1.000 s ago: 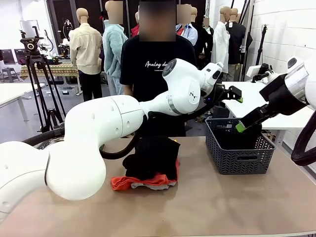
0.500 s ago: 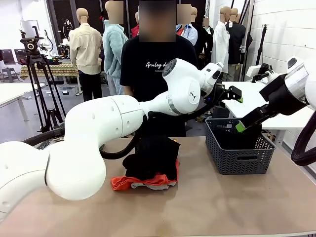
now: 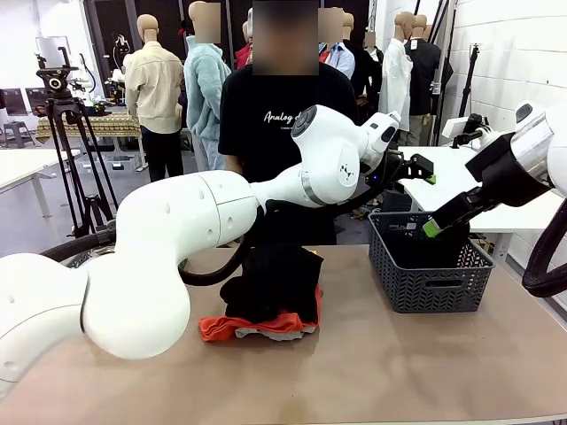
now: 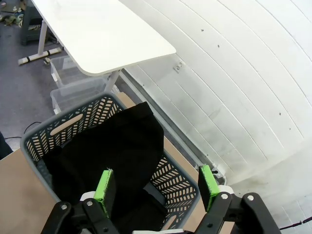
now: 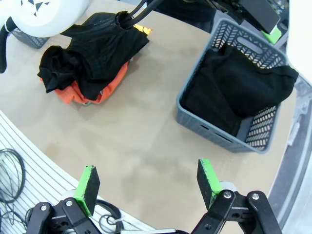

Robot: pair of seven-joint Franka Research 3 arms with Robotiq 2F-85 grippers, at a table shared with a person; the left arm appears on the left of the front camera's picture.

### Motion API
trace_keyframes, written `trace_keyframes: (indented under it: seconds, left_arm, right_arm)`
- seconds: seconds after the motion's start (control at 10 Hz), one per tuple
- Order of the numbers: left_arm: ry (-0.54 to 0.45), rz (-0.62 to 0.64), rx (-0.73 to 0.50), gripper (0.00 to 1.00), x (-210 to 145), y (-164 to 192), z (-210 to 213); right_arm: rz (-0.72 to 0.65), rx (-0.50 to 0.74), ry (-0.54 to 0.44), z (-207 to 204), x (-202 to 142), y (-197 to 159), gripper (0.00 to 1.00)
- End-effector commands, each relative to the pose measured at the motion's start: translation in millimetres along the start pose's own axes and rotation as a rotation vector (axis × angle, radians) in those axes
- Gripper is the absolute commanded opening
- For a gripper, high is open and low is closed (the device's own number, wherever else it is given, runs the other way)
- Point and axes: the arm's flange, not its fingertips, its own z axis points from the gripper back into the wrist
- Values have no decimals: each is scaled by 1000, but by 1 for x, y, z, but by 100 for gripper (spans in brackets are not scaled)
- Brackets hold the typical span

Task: Sort the tops and bottoms.
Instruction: Lift clothes from the center of the table with your right hand.

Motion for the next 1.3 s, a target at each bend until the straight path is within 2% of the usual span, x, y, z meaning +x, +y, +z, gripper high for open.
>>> trace_keyframes:
  seconds: [0.0, 0.3, 0.4, 0.6, 0.8, 0.9, 1.1, 1.2]
  left_arm:
    - [0, 0, 0, 88, 0, 0, 0]
    - [2, -56, 43, 88, 8, -6, 34]
    - [30, -78, 136, 88, 14, -5, 48]
    - [161, -123, 234, 88, 27, 0, 83]
    - [198, -97, 369, 88, 31, 11, 138]
    - [228, -82, 340, 88, 27, 14, 161]
    - [272, -62, 377, 88, 20, 12, 196]
    - [94, 21, 460, 88, 26, 15, 199]
  right_arm:
    - [-9, 21, -14, -2, 1, -1, 100]
    - [-9, 21, -14, -2, 1, -1, 100]
    - [-9, 21, -14, -2, 1, -1, 100]
    - [-9, 21, -14, -2, 1, -1, 100]
    - [-9, 21, -14, -2, 1, -1, 100]
    - [-9, 21, -14, -2, 1, -1, 100]
    - [-9, 21, -14, -2, 1, -1, 100]
    - [-9, 21, -14, -2, 1, -1, 100]
